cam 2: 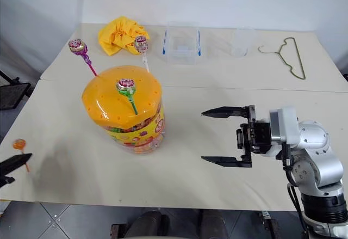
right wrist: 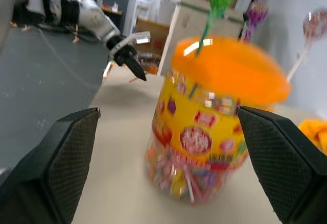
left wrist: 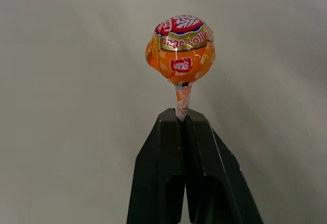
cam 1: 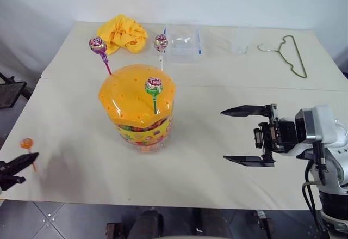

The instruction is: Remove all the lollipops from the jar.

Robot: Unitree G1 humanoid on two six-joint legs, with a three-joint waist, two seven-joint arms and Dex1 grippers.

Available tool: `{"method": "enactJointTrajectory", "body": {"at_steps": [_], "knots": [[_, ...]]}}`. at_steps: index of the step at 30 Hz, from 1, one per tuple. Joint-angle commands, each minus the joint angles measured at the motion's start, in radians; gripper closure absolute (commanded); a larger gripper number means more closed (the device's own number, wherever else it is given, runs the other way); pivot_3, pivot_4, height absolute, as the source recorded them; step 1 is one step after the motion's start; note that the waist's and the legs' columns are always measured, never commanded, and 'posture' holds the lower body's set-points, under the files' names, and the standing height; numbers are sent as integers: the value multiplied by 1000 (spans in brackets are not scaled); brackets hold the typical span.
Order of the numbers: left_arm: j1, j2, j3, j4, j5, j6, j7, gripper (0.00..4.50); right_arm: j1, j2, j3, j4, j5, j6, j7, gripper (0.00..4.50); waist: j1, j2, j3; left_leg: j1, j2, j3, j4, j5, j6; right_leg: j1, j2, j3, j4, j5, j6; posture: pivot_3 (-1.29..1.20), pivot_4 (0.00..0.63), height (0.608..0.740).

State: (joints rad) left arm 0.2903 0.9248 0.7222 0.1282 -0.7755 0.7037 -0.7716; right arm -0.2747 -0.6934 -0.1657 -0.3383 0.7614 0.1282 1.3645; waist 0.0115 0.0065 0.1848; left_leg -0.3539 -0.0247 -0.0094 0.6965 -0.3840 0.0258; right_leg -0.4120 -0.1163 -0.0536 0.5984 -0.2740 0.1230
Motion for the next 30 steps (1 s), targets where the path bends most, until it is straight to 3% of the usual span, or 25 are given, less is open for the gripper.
{"method": "enactJointTrajectory", "body": {"at_steps": [1,6,10,12,16,18,20,22,25,29,30], "knots": [[15,-7,5,-79,15,48,24,4254,0,-1,-23,-3,1,-28,8,0,-5,0,0,0,0,0,0,0,0,0,0,0,0,0,0,0,150,740],[11,-12,7,-59,45,60,16,2899,7,10,-39,-4,29,-30,-6,0,-17,1,1,1,1,1,0,0,-1,0,1,0,0,0,0,0,150,740],[-3,35,80,29,69,-72,-132,1636,23,9,-98,-19,98,3,-49,0,-16,1,1,1,1,2,0,0,-1,0,1,0,1,0,0,0,150,740],[-39,50,157,57,31,-186,-281,1636,28,4,-152,-35,164,41,-100,0,-15,1,1,1,2,2,0,0,-1,-1,2,0,1,0,0,0,150,740],[-115,83,226,-24,-135,-71,-415,1466,32,-18,-234,-70,272,120,-179,0,-8,2,1,0,2,0,1,0,-1,1,0,-2,-4,0,-1,0,150,740],[-250,88,149,-95,-183,-57,-378,1094,34,-17,-267,-86,307,138,-218,0,-5,4,2,1,1,-1,1,0,-1,2,-1,-2,-4,0,-1,0,150,740],[-414,69,52,-147,-218,-48,-324,437,31,-10,-282,-105,331,150,-255,0,9,5,3,1,0,-2,2,0,-1,3,-1,-2,-4,0,-1,0,150,740],[-619,4,-87,-150,-182,-80,-250,40,20,5,-282,-128,353,153,-289,0,11,6,3,0,1,-2,2,1,-2,2,0,-2,-2,0,0,0,150,740],[-845,-84,-257,-95,-99,-106,-190,40,12,19,-274,-147,348,150,-307,0,11,6,3,1,0,0,2,2,-2,0,2,-2,5,0,1,0,150,740],[-965,-115,-355,-22,-73,-51,-194,40,19,19,-271,-172,331,146,-320,0,-14,5,3,1,-2,9,2,3,-1,-4,6,-8,9,1,1,0,150,740],[-988,-113,-377,-3,-59,-47,-197,214,23,19,-273,-181,327,144,-326,0,-19,5,3,1,-2,10,2,3,0,-4,6,-8,9,1,2,0,150,740]]}}
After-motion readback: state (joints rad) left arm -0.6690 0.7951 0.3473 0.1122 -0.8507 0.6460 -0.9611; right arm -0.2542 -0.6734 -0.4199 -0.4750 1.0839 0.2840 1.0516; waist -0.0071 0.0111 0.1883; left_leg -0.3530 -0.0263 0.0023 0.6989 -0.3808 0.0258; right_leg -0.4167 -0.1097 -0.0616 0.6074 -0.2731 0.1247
